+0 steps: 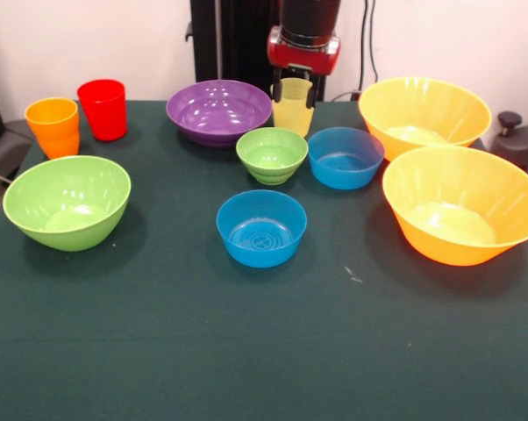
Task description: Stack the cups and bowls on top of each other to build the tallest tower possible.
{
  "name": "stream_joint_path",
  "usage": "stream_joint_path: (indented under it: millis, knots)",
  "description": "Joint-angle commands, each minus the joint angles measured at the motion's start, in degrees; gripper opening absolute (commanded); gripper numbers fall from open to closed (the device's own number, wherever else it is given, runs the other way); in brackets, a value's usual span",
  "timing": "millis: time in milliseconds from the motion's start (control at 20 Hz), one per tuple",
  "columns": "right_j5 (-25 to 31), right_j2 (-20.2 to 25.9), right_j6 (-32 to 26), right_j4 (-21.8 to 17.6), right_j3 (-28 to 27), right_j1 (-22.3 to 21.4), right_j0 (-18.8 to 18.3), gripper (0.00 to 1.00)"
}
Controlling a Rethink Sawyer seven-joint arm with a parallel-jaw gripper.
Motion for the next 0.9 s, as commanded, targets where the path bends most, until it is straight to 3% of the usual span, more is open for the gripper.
stream_joint_path:
  millis: [50,500,900]
  knots:
    - [3.8,2.2,5.9,0.2,0.6,-2.3,1.0,1.00]
    - [4.7,2.4,6.2,0.3,1.8,-3.0,1.3,1.00]
    - [5.6,-0.4,7.8,1.3,1.6,-2.6,5.2,1.00]
